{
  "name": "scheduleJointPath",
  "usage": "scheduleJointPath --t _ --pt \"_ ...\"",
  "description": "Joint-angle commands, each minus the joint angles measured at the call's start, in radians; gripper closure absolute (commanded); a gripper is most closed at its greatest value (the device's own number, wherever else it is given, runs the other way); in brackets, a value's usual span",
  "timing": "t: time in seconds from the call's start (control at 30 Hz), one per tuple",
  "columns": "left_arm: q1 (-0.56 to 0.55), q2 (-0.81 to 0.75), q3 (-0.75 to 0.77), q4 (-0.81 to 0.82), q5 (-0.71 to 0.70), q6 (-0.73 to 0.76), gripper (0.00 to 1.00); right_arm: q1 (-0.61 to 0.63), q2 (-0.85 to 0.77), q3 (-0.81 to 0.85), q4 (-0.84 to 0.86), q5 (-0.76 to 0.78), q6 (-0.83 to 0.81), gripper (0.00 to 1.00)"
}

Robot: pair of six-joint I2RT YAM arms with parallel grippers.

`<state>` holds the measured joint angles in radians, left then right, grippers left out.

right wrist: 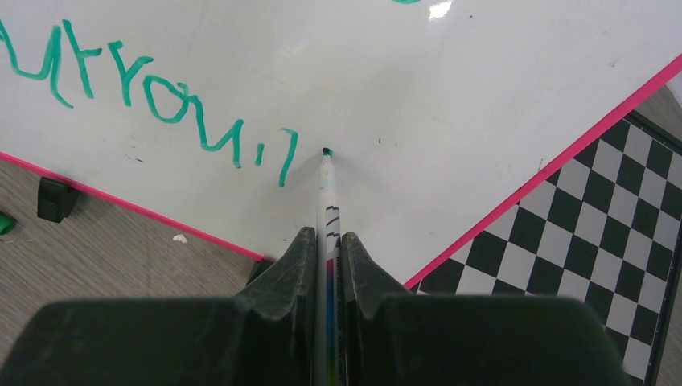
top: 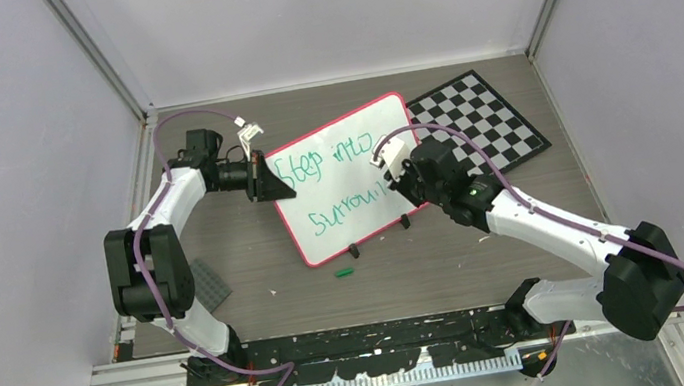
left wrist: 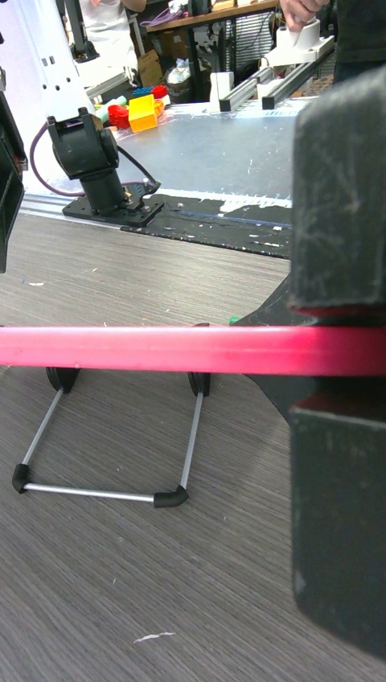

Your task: Write a sentence on the whiteboard

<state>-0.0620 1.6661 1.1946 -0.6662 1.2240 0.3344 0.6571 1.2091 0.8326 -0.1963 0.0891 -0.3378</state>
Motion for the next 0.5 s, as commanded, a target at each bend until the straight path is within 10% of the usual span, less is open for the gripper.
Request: scheduleJointPath --t 0.0,0.47 --pt "-0.018 0.025 -0.028 -0.145 -0.098 0.046 1.0 -0.005 -0.001 -0.006 0.031 -0.039 -0.021 1.0" --pt "-0.018 0.025 -0.02 -0.167 -0.102 0.06 1.0 -0.005 -0.045 -0.058 -0.001 0.0 -0.032 1.0"
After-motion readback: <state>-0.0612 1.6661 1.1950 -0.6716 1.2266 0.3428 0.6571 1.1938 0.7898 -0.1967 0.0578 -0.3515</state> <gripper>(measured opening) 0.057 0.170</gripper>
